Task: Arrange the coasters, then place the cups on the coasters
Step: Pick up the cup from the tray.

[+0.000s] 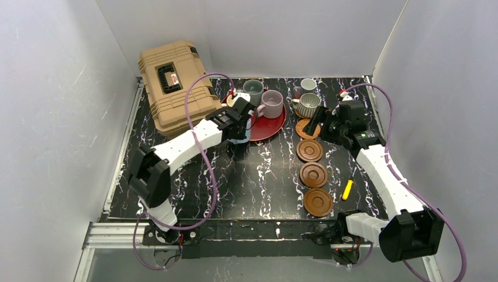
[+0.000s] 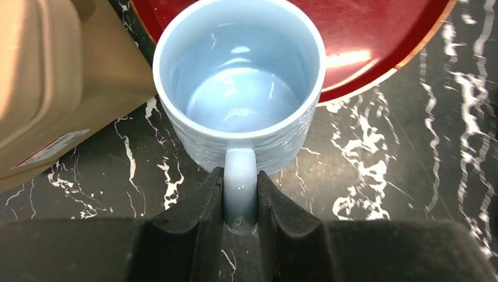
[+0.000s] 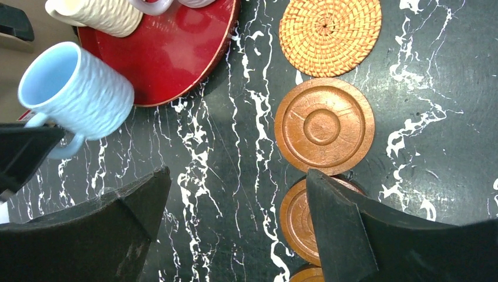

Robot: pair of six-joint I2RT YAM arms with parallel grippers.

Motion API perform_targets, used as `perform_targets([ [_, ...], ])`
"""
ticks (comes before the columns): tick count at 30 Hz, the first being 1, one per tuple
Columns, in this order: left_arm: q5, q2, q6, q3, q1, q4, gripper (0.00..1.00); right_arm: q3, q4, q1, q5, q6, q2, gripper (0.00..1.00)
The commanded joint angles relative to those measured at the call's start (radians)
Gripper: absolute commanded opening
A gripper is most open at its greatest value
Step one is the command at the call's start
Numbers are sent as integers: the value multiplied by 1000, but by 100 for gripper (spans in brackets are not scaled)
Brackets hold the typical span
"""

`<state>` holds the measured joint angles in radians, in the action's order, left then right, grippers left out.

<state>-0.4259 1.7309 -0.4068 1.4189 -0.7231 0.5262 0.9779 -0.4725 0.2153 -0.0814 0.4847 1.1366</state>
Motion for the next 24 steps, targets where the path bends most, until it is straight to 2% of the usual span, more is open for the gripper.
perform_targets([
  [1,61,-166,76,-28,0,-74,0,29,1,-5,-18,-19,-33,94],
  [7,174,-276,114,-124,1,-101,0,33,5,-5,-102,-32,8,93],
  [17,513,-447,246,-302,-14,-167,0,101,-39,27,-420,-105,189,91],
  [24,616,-528,326,-427,-89,-219,0,112,-49,181,-413,-89,264,90],
])
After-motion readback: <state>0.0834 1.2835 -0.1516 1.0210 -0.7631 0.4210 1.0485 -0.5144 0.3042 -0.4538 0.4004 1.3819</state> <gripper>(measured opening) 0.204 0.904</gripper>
